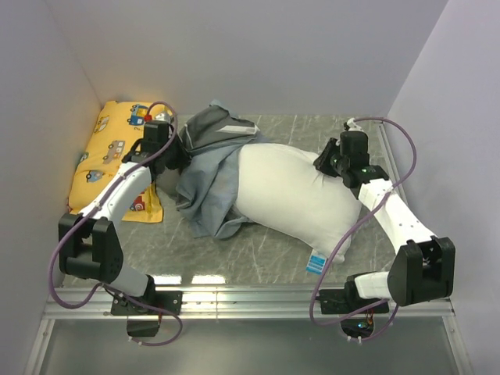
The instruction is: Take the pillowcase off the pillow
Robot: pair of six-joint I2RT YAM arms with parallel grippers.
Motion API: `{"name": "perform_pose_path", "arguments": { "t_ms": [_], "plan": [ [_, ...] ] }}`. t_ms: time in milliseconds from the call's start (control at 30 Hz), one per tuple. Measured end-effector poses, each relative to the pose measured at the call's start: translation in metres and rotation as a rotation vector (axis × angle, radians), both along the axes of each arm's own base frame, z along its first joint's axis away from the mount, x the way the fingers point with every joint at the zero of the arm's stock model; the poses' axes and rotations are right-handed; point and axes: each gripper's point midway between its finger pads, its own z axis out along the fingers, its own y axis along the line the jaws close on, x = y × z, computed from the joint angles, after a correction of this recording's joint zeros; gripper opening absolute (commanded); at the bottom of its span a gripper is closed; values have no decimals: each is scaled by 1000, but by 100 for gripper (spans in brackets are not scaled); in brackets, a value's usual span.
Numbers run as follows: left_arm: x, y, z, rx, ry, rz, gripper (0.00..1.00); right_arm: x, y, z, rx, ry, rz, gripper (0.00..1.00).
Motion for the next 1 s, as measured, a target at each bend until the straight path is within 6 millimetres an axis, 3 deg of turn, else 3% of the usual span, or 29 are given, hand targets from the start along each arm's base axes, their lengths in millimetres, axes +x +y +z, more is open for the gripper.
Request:
{"name": "perform_pose_path", "arguments": {
  "t_ms": [67, 233, 300, 500, 600, 767, 800, 900, 933, 1000],
  "plan": [
    [-1, -8, -6, 5, -3, -7, 1, 0, -6, -1, -27, 2, -15, 57],
    [-4, -29, -18, 23, -13, -22, 0, -4, -8, 7, -118, -5, -27, 75],
    [-5, -36, -18, 30, -24, -26, 1, -8, 10, 19, -158, -28, 12, 79],
    [-8, -58, -17, 25, -49, -57, 0, -32, 93, 56, -226, -147, 208, 88],
    [-9, -68, -17, 15, -53, -74, 0, -50, 124, 51, -268, -158, 300, 92],
    [-10, -74, -16, 11, -60, -83, 0, -55, 149, 9, -378, -90, 375, 93],
    [-9, -73, -17, 12, -59, -82, 0, -54, 149, -2, -404, -69, 373, 91],
    [-7, -74, -15, 14, -58, -80, 0, -46, 145, -27, -468, -30, 347, 67],
    [-5, -74, -14, 14, -57, -79, 1, -44, 144, -29, -474, -28, 337, 39],
    [1, -73, -9, 12, -59, -73, 0, -40, 144, -32, -482, -33, 323, 20]
  ]
}}
